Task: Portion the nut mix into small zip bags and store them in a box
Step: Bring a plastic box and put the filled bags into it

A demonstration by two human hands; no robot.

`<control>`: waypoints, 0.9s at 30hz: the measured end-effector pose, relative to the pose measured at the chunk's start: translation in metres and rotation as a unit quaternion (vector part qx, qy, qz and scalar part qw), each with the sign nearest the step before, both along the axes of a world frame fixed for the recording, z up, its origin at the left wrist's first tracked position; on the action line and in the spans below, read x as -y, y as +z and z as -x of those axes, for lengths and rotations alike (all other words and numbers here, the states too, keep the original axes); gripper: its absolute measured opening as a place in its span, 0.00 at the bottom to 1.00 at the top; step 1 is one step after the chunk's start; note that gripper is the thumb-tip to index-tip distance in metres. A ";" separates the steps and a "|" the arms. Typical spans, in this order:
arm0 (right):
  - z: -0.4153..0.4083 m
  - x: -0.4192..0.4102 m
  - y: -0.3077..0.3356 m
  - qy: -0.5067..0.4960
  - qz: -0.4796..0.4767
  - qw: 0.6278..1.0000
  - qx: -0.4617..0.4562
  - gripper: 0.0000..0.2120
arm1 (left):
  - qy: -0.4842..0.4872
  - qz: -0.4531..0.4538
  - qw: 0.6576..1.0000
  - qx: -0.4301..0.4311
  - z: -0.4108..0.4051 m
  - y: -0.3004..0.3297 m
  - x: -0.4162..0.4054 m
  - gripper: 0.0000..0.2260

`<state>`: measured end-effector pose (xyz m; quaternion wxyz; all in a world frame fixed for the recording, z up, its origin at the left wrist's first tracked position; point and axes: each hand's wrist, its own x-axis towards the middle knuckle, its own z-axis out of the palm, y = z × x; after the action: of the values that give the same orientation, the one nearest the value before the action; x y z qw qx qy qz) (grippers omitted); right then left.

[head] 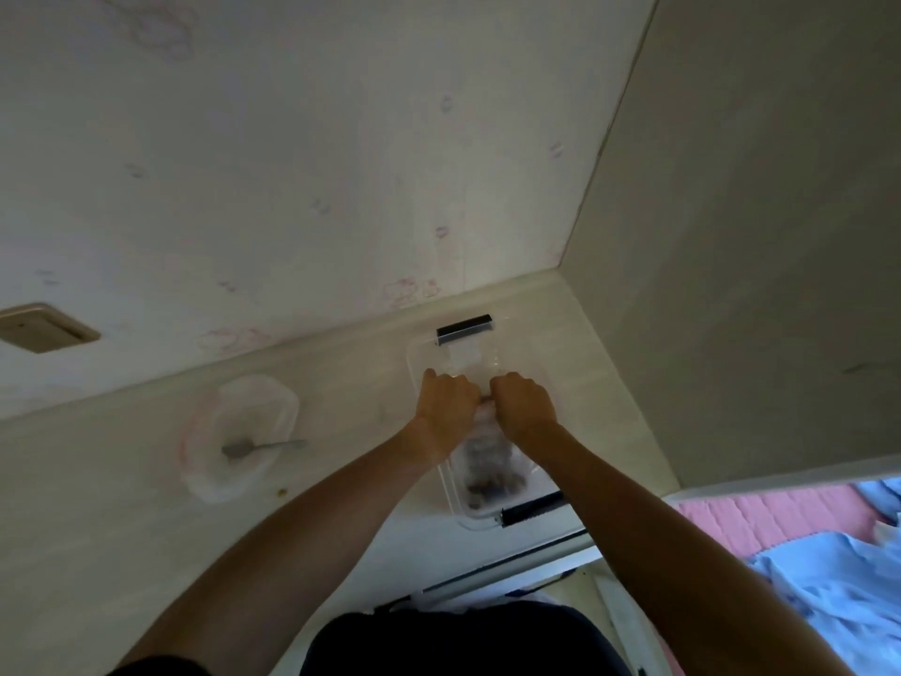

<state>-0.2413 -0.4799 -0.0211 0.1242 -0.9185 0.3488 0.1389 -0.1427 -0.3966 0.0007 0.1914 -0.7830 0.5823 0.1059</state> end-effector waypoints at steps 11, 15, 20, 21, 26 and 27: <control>0.034 0.009 0.037 0.006 -0.023 0.977 0.211 0.16 | 0.048 0.210 0.972 -0.092 -0.022 0.023 -0.006 0.11; 0.091 -0.008 0.052 -0.092 -0.019 0.931 0.352 0.13 | 0.072 0.316 0.928 -0.186 -0.047 0.043 0.012 0.11; 0.143 -0.042 0.042 -0.298 -0.093 0.897 0.312 0.26 | 0.133 0.243 0.933 -0.231 -0.074 0.034 0.048 0.20; 0.150 -0.051 0.040 -0.349 -0.120 0.875 0.312 0.32 | 0.151 0.204 0.933 -0.256 -0.078 0.028 0.054 0.23; 0.154 -0.085 0.029 -0.556 -0.422 0.661 0.274 0.38 | 0.175 0.138 0.914 -0.338 -0.095 0.001 0.058 0.24; 0.150 -0.093 0.026 -0.561 -0.472 0.623 0.273 0.34 | 0.170 0.139 0.914 -0.341 -0.097 -0.003 0.054 0.24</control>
<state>-0.3911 -0.3873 0.0052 0.6840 -0.3553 0.6333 -0.0696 -0.0458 -0.4506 -0.0025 -0.1506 -0.8056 0.4788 0.3149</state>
